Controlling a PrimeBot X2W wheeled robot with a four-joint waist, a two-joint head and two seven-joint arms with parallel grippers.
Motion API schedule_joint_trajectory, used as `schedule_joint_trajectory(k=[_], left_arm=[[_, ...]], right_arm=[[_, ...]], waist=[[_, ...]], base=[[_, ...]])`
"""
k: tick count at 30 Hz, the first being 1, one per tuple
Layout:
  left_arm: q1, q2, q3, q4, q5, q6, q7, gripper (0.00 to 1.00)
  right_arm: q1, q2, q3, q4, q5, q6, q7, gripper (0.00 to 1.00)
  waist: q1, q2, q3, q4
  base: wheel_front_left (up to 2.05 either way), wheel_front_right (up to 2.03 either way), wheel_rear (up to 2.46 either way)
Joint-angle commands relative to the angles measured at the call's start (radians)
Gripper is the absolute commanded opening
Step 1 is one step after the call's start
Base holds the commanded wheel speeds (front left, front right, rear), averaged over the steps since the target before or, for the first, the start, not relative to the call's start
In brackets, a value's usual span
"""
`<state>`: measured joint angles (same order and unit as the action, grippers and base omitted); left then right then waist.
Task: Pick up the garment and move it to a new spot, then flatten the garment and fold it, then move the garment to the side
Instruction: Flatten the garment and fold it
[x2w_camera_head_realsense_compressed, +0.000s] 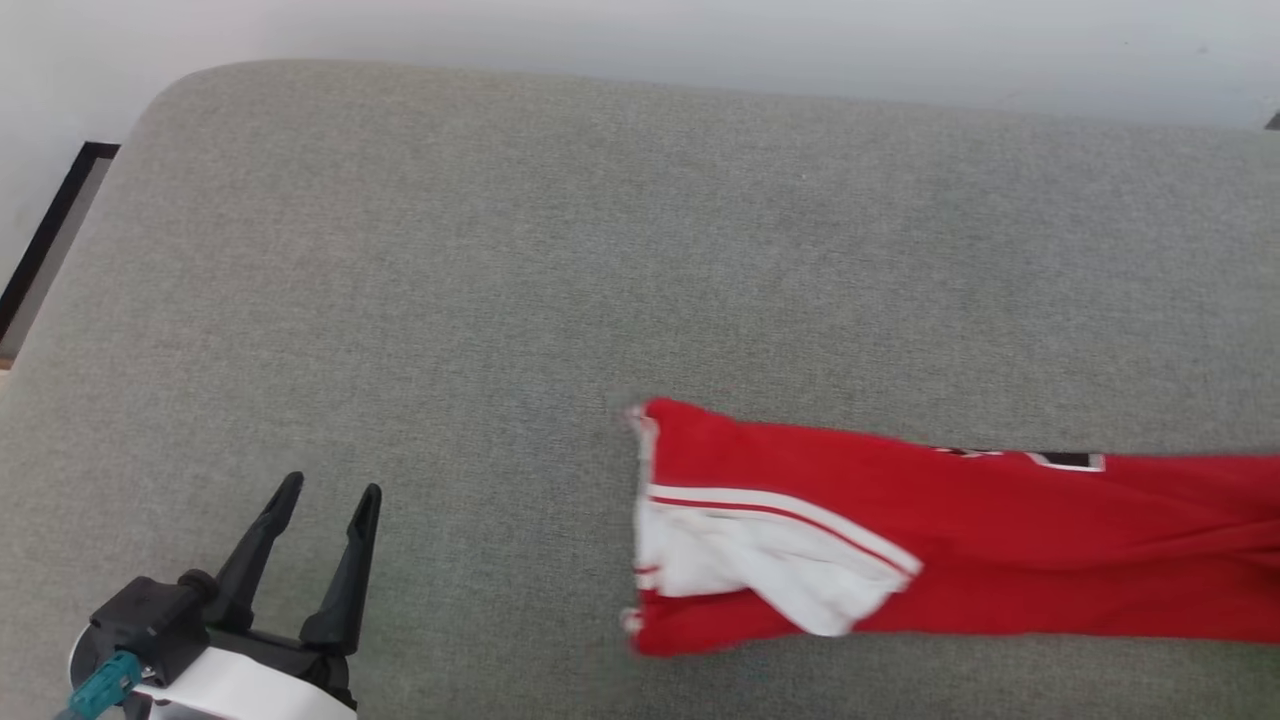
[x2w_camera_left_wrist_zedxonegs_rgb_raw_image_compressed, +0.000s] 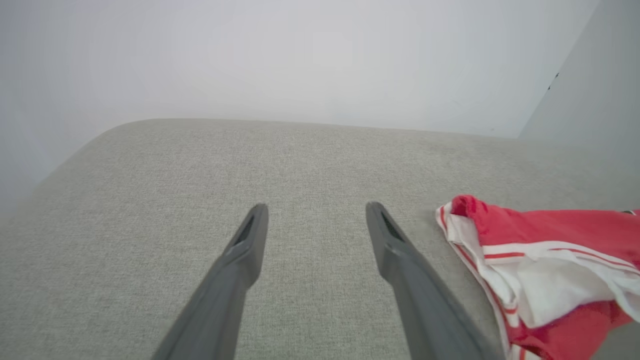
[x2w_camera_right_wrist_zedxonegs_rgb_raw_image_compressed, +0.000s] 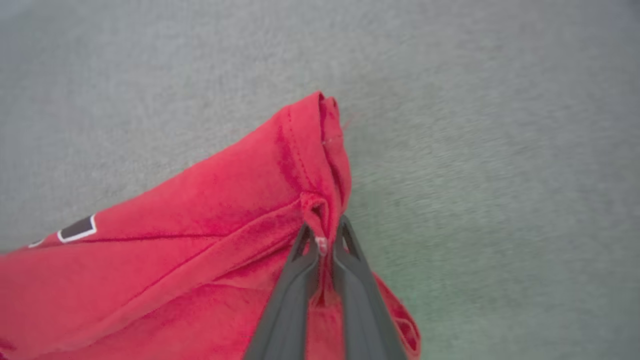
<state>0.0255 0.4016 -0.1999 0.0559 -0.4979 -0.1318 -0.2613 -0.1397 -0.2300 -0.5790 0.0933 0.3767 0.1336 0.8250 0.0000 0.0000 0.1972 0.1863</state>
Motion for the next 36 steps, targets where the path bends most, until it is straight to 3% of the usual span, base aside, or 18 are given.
schedule_joint_trajectory(k=[1, 8, 14, 19, 28, 36], left_arm=[[0.011, 0.001, 0.007, -0.002, 0.006, 0.003, -0.005, 1.00], [0.021, 0.005, 0.012, -0.007, -0.010, 0.003, -0.005, 1.00], [0.029, 0.000, 0.018, -0.005, -0.009, 0.003, -0.005, 1.00], [0.031, -0.007, 0.010, 0.002, -0.019, 0.003, -0.005, 1.00], [0.019, -0.008, -0.005, 0.023, -0.034, 0.003, -0.005, 1.00], [-0.015, -0.015, -0.009, 0.045, -0.049, 0.003, -0.005, 1.00]], right_arm=[[-0.007, -0.015, -0.025, -0.013, -0.013, -0.005, -0.011, 0.00], [0.006, -0.067, -0.182, -0.091, -0.086, -0.005, -0.002, 0.00], [0.034, -0.042, -0.156, -0.149, -0.047, -0.004, 0.047, 0.00], [0.066, -0.019, -0.054, -0.215, 0.016, -0.003, 0.107, 0.00], [0.132, -0.015, 0.316, -0.456, 0.056, -0.003, 0.207, 0.00], [0.081, -0.007, 0.610, -0.464, 0.039, -0.003, 0.223, 0.00]], waist=[[0.0000, 0.0000, 0.000, -0.004], [0.0000, 0.0000, -0.006, -0.019], [0.0000, 0.0000, -0.018, -0.035], [0.0000, 0.0000, -0.026, -0.037], [0.0000, 0.0000, -0.024, -0.028], [0.0000, 0.0000, -0.017, -0.001]], base=[[0.00, 0.00, 0.00], [0.00, 0.00, 0.00], [0.00, 0.00, 0.00], [0.00, 0.00, 0.00], [0.00, 0.00, 0.00], [0.00, 0.00, 0.00]])
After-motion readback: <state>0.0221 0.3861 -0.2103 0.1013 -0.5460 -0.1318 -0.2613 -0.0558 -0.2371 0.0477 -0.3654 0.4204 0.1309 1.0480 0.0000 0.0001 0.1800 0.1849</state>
